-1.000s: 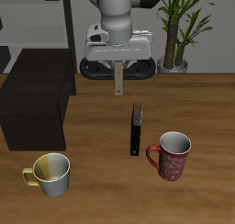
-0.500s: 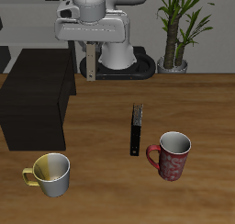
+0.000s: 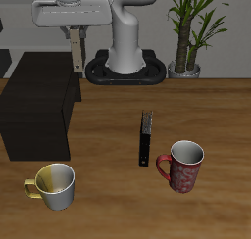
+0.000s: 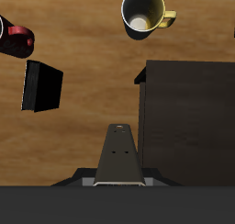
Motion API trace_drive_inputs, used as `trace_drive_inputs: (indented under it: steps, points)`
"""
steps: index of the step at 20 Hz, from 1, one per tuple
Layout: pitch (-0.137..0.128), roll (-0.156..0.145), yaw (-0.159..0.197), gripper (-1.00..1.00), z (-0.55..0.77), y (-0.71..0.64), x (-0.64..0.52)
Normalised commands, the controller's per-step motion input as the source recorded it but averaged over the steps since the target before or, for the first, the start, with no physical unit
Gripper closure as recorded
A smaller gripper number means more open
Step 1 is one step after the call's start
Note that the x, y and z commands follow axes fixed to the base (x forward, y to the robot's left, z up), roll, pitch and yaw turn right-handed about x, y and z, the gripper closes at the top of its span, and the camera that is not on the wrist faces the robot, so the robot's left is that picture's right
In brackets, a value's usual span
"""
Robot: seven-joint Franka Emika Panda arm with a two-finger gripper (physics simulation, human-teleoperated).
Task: Place the yellow book upright on top of the shelf
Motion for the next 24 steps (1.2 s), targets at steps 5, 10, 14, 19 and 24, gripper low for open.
trace_drive_inputs:
  steps: [5,10,14,19,24]
  points:
    - [-0.004,-0.016,0.028,1.00,0.26,-0.54,0.03]
    - [-0.004,-0.016,0.002,1.00,0.19,-0.51,0.07]
    - [-0.009,0.001,-0.002,1.00,0.08,-0.40,0.09]
    - [0.005,-0.015,-0.023,1.00,-0.06,-0.25,0.12]
    - [0.012,0.007,-0.022,1.00,-0.16,-0.03,0.04]
